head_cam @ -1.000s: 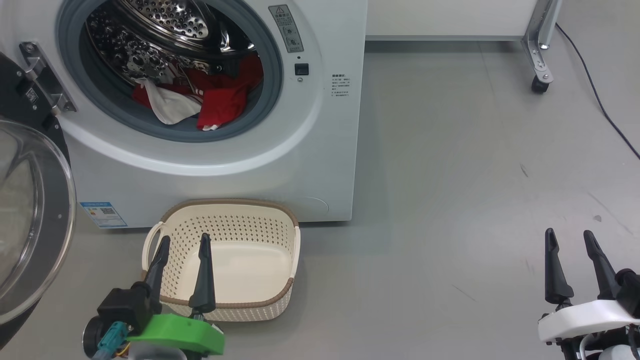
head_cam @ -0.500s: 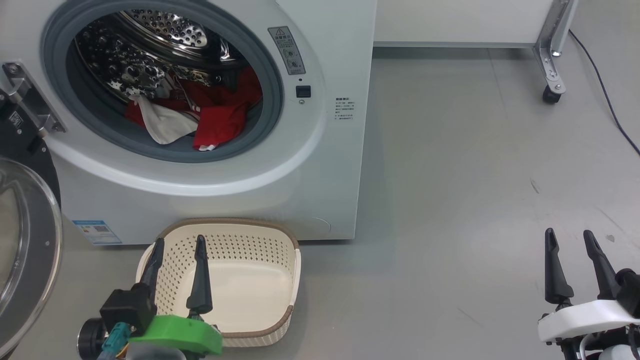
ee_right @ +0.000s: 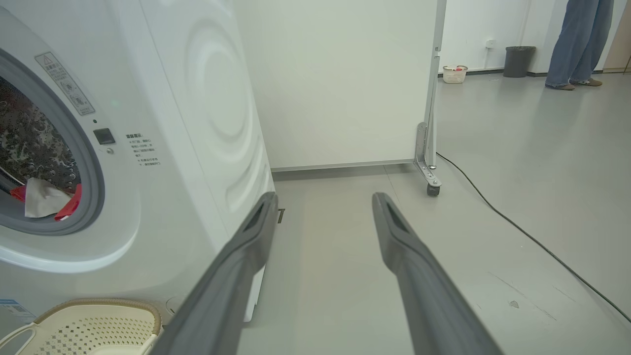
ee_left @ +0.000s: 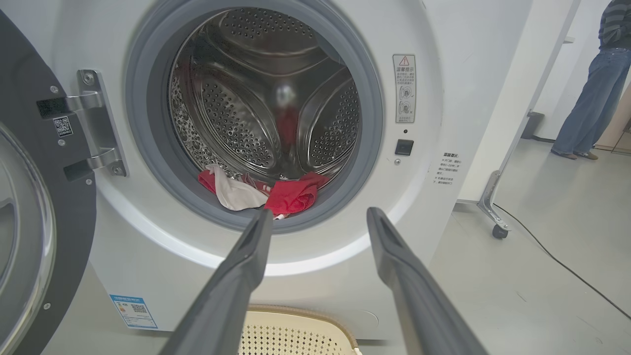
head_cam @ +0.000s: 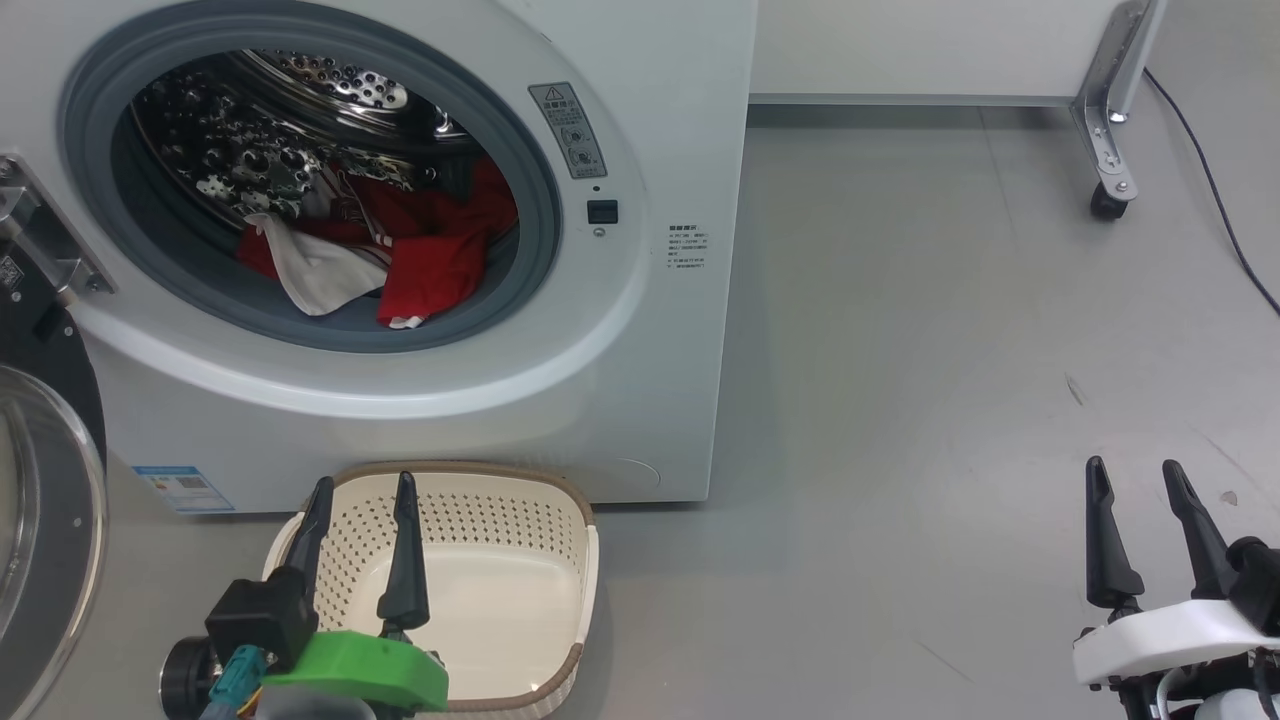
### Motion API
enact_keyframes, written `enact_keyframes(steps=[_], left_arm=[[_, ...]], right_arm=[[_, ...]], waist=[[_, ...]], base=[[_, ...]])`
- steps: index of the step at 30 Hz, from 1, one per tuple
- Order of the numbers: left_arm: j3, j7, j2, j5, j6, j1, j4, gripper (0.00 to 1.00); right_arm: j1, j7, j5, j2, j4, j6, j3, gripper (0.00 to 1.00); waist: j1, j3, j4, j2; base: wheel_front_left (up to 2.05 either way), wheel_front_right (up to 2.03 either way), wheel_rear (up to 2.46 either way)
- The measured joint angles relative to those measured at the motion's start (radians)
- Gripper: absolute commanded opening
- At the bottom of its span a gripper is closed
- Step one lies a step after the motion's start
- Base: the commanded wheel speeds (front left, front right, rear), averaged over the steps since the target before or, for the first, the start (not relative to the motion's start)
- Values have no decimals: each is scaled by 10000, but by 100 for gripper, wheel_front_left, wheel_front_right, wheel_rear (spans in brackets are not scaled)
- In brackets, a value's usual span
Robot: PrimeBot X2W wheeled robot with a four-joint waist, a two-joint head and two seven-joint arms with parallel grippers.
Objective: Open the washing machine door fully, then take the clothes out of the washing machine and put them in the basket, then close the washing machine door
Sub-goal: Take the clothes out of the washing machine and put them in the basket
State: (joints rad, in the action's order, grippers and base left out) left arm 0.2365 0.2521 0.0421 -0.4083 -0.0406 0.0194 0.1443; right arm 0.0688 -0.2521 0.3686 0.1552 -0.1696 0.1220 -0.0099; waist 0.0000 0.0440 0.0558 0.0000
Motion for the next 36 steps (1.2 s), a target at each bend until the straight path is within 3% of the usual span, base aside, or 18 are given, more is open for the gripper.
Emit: enact_keyframes(steps=[36], left_arm=[[188, 0, 0, -40, -113, 0, 125, 100]], right_arm=[[0, 0, 4, 17, 21, 0, 140, 100]], waist=[[0, -9, -87, 0]], base=[[1, -1, 0]])
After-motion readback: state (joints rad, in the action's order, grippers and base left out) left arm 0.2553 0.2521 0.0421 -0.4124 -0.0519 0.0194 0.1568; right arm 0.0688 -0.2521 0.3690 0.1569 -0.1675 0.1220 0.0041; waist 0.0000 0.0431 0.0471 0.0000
